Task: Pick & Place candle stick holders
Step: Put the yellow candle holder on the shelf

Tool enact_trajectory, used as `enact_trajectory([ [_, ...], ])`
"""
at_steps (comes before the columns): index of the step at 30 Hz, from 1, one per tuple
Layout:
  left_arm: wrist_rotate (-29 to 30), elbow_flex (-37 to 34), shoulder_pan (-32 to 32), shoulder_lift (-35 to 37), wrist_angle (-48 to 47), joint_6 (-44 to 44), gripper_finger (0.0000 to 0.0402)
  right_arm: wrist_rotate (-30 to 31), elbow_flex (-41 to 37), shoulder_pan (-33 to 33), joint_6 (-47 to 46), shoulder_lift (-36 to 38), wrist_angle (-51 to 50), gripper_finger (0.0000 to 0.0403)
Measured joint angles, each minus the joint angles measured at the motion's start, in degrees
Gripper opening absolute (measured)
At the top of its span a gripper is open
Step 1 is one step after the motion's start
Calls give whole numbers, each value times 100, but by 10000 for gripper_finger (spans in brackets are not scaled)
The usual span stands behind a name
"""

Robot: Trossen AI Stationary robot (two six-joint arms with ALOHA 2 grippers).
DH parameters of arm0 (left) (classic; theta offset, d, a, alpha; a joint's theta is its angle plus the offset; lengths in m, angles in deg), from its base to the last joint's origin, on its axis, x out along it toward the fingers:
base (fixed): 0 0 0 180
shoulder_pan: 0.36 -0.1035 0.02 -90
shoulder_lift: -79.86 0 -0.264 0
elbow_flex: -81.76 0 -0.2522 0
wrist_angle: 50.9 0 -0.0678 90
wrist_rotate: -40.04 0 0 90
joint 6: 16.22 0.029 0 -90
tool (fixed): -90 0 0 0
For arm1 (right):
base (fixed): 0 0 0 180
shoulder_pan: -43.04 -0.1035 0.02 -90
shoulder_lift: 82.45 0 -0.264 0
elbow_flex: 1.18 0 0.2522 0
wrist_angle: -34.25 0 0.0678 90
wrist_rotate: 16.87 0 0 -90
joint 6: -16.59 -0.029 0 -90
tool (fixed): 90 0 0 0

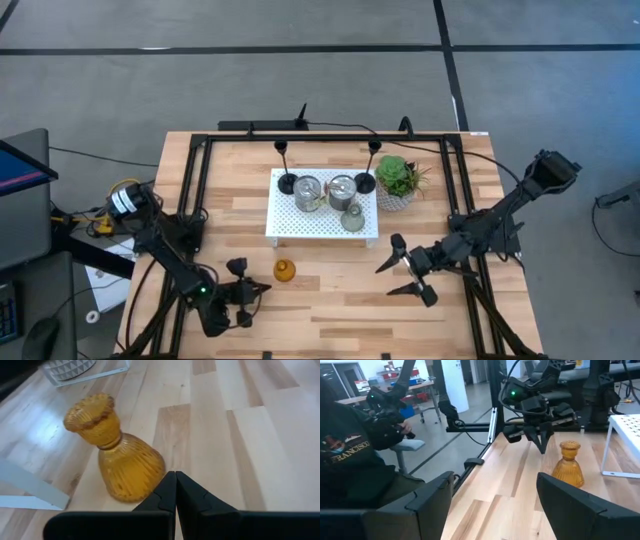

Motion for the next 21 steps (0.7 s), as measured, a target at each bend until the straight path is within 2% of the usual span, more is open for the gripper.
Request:
enact_trajectory([
  [6,0,0,-484,0,0,-54,23,-2,0,-2,-24,0,-3,276],
  [13,-147,0,-940,0,-7,-296,99,-4,2,-2,-248,0,-39,276],
  [17,-419,0,-950,0,-9,-450,143,-4,2,-2,-255,0,-77,276],
  [21,-426,0,-950,0,-9,-455,183,-4,2,-2,-254,0,-77,276],
])
